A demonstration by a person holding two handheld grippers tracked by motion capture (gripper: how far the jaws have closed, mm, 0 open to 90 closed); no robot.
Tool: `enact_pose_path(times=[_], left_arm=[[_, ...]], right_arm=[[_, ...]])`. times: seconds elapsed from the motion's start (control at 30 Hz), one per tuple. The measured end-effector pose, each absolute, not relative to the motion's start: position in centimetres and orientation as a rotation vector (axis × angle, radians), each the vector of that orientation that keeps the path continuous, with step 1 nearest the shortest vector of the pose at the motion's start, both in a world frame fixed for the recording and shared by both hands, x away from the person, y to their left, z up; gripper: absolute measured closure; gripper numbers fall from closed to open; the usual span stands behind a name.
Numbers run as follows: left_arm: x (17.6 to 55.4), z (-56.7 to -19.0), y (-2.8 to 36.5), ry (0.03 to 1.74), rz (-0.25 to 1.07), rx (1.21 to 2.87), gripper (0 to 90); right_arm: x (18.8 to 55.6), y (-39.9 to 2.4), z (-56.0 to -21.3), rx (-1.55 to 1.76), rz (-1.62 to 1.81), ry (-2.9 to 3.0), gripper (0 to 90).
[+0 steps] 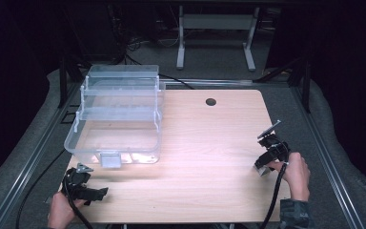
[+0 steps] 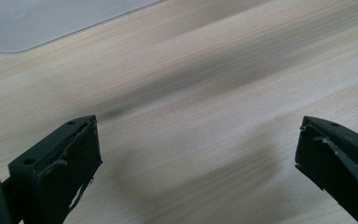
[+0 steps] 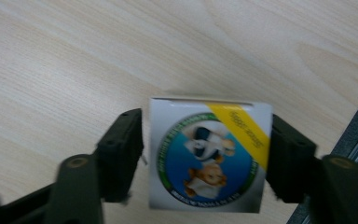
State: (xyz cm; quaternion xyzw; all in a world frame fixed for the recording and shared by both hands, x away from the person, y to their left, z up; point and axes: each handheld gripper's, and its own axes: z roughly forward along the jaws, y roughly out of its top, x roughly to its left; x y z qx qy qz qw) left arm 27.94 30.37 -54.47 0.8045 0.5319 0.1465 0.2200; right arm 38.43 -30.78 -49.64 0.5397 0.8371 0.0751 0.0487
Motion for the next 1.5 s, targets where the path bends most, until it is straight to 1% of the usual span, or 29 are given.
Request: enact_pose_path(times=[0.03, 0.1, 0.2, 0.43, 0.5, 0.67, 0.77, 0.8, 0.87, 1.0, 1.1, 1.3, 1.37, 1.5], left_arm=[[27.9, -54.5, 30.4, 1.471, 0.404, 2.224, 0.1], [28.0, -54.5, 30.4, 1.470, 0.402, 2.224, 0.1], [27.9, -54.5, 30.5, 1.472, 0.406, 2.225, 0.1], [27.8, -54.4, 30.6, 1.469, 0.401, 2.241, 0.2], [27.8, -54.3, 30.8, 1.475, 0.402, 2.233, 0.2], [27.9, -53.9, 31.0, 1.472, 0.408, 2.212, 0.2], [27.8, -53.9, 31.2, 1.470, 0.403, 2.214, 0.2], [27.8, -53.9, 31.2, 1.470, 0.403, 2.214, 0.2], [27.7, -53.8, 31.3, 1.468, 0.406, 2.221, 0.2], [27.8, -53.1, 31.3, 1.460, 0.416, 2.216, 0.2], [27.9, -52.5, 31.2, 1.440, 0.426, 2.224, 0.2], [27.9, -50.9, 31.6, 1.416, 0.418, 2.205, 0.2], [27.9, -50.6, 31.8, 1.403, 0.400, 2.225, 0.2], [27.7, -49.6, 31.9, 1.381, 0.393, 2.221, 0.2]], right_arm=[[38.4, -30.8, -49.6, 1.645, 0.229, 2.551, 26.2], [38.3, -30.9, -49.4, 1.646, 0.261, 2.539, 19.4], [38.0, -30.9, -48.7, 1.633, 0.347, 2.517, 14.7], [37.2, -30.7, -47.0, 1.594, 0.623, 2.488, 12.0], [37.0, -30.4, -46.5, 1.556, 0.652, 2.476, 11.7], [36.2, -28.7, -45.6, 1.475, 0.680, 2.470, 6.8], [35.7, -27.6, -45.1, 1.424, 0.756, 2.486, 4.9], [35.5, -27.0, -44.9, 1.412, 0.711, 2.455, 4.1], [35.3, -25.9, -45.0, 1.375, 0.730, 2.470, 4.3], [35.4, -23.8, -46.4, 1.349, 0.722, 2.525, 3.6], [35.4, -22.6, -47.5, 1.314, 0.680, 2.549, 0.0], [35.9, -22.2, -48.3, 1.323, 0.695, 2.547, 0.0], [35.9, -22.2, -48.5, 1.327, 0.721, 2.563, 0.0], [35.6, -21.9, -48.9, 1.314, 0.677, 2.563, 0.0]])
